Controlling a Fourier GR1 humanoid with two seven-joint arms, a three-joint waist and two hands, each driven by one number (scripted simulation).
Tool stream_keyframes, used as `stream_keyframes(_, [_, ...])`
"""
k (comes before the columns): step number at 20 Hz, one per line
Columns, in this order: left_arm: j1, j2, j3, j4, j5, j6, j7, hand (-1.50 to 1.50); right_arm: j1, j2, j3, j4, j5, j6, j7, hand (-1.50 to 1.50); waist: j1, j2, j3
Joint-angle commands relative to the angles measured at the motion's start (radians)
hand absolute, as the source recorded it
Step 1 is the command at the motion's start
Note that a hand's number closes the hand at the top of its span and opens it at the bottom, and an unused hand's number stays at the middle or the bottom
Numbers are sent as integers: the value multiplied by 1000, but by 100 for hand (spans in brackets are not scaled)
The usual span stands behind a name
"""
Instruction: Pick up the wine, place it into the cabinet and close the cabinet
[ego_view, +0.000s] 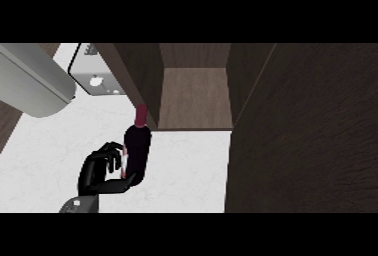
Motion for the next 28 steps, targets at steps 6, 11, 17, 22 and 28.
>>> stream_keyframes(6, [-47, -59, -70, -218, -54, 150, 289, 150, 82, -13, 1, -173, -63, -8, 57, -150, -5, 0, 0])
stream_keyframes(11, [3, -96, -139, -413, -99, 219, 456, 150, 89, -3, -3, -131, -57, 10, 13, -150, 0, 0, 0])
stream_keyframes(17, [-103, -107, -163, -369, -161, 249, 549, 150, 41, 36, 56, -137, -7, -39, 80, -150, -2, 2, -1])
stream_keyframes(22, [-185, -132, -225, -363, -253, 356, 650, 150, 77, -16, -28, -166, -83, 6, 63, -150, -18, 1, -1])
stream_keyframes(28, [-251, -132, -296, -338, -195, 443, 694, 150, 33, -10, -36, -106, -94, 11, 53, -150, -34, 6, -2])
